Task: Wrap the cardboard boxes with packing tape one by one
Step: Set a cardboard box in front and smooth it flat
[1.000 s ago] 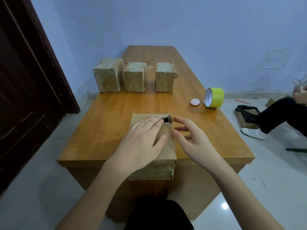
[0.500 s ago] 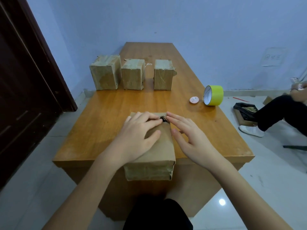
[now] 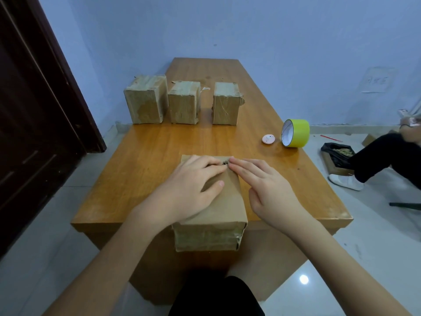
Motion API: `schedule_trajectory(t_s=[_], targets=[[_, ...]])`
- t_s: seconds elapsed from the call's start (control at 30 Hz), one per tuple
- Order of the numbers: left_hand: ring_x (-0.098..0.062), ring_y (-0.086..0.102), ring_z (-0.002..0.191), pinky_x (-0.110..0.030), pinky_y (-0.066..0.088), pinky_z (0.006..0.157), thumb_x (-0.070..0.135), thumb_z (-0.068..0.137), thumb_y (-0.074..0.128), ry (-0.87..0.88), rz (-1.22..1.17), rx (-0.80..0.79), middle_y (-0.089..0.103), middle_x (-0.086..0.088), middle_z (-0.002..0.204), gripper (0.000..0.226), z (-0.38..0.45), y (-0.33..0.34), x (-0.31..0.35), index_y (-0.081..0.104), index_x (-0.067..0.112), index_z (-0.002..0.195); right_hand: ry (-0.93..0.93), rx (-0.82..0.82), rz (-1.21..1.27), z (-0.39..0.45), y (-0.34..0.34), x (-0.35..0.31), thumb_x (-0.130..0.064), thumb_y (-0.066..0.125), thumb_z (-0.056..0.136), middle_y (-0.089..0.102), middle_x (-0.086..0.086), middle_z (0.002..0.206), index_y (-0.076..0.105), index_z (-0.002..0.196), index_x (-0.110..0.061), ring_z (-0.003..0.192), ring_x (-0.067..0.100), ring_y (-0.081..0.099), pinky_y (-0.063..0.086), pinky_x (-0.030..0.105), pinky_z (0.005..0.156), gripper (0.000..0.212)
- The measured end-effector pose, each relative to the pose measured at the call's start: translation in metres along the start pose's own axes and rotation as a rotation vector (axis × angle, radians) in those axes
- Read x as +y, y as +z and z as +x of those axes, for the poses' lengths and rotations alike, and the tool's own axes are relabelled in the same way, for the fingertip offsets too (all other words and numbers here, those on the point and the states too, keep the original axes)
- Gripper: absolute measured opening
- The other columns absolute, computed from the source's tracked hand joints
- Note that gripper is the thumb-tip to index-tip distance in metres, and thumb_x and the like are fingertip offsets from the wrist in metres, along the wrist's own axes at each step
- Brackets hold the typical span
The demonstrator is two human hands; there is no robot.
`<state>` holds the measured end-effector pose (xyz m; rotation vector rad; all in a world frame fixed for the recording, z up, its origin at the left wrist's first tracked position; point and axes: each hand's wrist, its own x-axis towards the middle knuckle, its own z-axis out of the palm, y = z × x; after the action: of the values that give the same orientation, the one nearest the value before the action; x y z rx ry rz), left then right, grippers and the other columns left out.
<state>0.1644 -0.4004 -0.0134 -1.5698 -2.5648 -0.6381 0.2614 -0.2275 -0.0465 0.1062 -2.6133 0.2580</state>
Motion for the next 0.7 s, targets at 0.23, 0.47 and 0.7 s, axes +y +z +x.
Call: schedule_trajectory(t_s=[0.23, 0.47, 0.7], targets=[[-0.007, 0.027, 0.137, -0.022, 0.012, 0.112, 0.030, 0.099, 0.034, 0.094, 0.192, 0.047, 0.036, 0.004, 0.148, 0.045, 0.012, 0.003, 0.010, 0.035, 0.022, 0.143, 0.052, 0.009, 0.194, 0.004, -0.003, 0.006, 0.009, 0.045, 0.075, 0.058, -0.002, 0.132, 0.062, 0.126, -0.012, 0.125, 0.023, 0.048, 0.045, 0.037, 0.098, 0.058], [0.007, 0.000, 0.138, -0.016, -0.004, 0.111, 0.042, 0.100, 0.021, 0.045, 0.064, -0.154, 0.009, 0.018, 0.154, 0.049, 0.012, 0.006, -0.005, 0.013, 0.030, 0.147, 0.297, 0.011, 0.760, 0.009, -0.005, 0.012, 0.014, 0.041, 0.087, 0.061, -0.009, 0.127, 0.066, 0.117, -0.016, 0.122, 0.003, 0.051, 0.043, 0.035, 0.103, 0.049], [0.011, 0.001, 0.134, -0.015, -0.002, 0.111, 0.041, 0.099, 0.027, 0.047, -0.005, -0.109, 0.013, 0.020, 0.151, 0.050, 0.009, 0.009, -0.004, 0.021, 0.028, 0.147, 0.035, -0.008, 0.202, 0.004, -0.002, 0.006, 0.007, 0.049, 0.082, 0.053, -0.003, 0.138, 0.055, 0.134, -0.011, 0.114, 0.019, 0.054, 0.048, 0.037, 0.091, 0.055]])
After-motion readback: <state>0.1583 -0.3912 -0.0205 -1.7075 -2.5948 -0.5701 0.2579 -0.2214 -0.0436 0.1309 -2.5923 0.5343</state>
